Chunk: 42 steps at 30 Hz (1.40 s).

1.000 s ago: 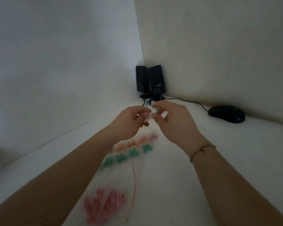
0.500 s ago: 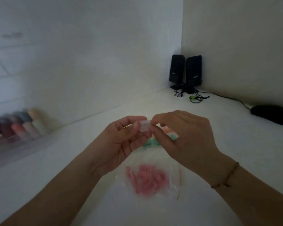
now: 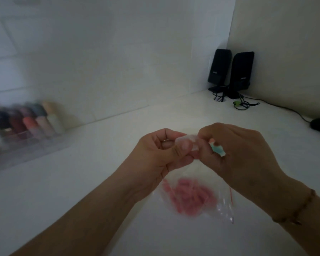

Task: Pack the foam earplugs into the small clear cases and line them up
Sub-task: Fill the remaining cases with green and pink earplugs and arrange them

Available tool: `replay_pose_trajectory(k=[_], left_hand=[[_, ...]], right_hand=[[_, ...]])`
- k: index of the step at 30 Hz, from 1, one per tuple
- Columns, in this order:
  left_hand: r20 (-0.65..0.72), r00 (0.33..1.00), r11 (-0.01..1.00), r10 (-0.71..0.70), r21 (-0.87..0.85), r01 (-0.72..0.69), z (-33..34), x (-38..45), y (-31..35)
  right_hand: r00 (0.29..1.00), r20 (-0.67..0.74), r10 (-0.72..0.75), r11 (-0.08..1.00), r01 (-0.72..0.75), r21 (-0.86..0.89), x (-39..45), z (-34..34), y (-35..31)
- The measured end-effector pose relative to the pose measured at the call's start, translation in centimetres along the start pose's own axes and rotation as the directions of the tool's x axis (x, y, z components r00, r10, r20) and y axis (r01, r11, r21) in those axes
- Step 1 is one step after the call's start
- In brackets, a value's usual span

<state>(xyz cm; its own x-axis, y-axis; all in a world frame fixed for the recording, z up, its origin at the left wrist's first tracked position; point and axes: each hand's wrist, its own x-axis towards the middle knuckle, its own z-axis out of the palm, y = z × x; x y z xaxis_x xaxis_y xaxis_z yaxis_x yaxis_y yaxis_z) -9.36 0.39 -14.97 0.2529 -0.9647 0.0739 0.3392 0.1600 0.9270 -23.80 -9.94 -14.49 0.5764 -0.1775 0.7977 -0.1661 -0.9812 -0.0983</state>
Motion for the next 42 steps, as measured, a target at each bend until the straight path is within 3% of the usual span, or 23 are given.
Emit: replay_pose_trajectory(k=[3,6,10,12,14,16,20,24,31,36,39,42], left_hand=[[0.086,0.996,0.996,0.036,0.075,-0.043,0.0,0.0,0.1],[0.155,0.982,0.952,0.107,0.269,-0.146,-0.2,0.0,-0.3],[0.025,0.996,0.962,0.082,0.259,-0.086,-0.2,0.4,-1.3],[-0.046,0.996,0.971,0.079,0.231,-0.066,-0.2,0.8,-1.7],[-0.079,0.991,0.965,0.104,0.249,-0.081,-0.4,1.1,-2.0],[-0.07,0.99,0.953,0.126,0.287,-0.101,-0.8,1.2,-2.2],[-0.043,0.992,0.916,0.122,0.389,-0.096,-1.4,1.2,-2.4],[-0.055,0.995,0.873,0.084,0.485,-0.047,-1.7,1.2,-2.0],[0.02,0.999,0.744,-0.027,0.668,0.007,-2.9,0.9,-1.4],[0.04,0.994,0.811,0.099,0.576,-0.103,-2.2,0.9,-0.4],[0.013,0.991,0.923,0.136,0.36,-0.131,-1.7,0.9,-0.3],[0.106,0.99,0.985,0.095,0.137,-0.109,-0.9,0.7,-0.8]], right_hand=[[0.999,-0.009,0.051,0.996,-0.05,0.071,-0.1,-0.3,-0.3],[0.994,0.086,0.067,0.995,-0.073,0.074,0.1,-0.7,-0.1],[0.971,0.212,0.107,0.951,-0.162,0.263,0.4,-3.3,1.7],[0.878,0.475,0.057,0.909,-0.242,0.338,0.4,-5.4,3.3],[0.664,0.746,-0.047,0.883,-0.321,0.341,0.3,-6.6,4.0],[0.529,0.847,-0.056,0.87,-0.391,0.301,0.2,-6.4,3.9],[0.492,0.868,-0.068,0.918,-0.311,0.248,-0.4,-4.3,3.4],[0.524,0.837,-0.154,0.957,-0.132,0.258,-1.0,-2.9,2.3],[0.605,0.786,-0.126,0.986,-0.01,0.166,-1.6,-2.0,1.5],[0.683,0.729,-0.041,0.991,-0.066,0.118,-0.6,-3.2,1.7],[0.764,0.645,0.017,0.905,-0.286,0.314,0.0,-4.3,1.8],[0.813,0.573,0.105,0.759,-0.438,0.482,0.3,-4.4,1.4]])
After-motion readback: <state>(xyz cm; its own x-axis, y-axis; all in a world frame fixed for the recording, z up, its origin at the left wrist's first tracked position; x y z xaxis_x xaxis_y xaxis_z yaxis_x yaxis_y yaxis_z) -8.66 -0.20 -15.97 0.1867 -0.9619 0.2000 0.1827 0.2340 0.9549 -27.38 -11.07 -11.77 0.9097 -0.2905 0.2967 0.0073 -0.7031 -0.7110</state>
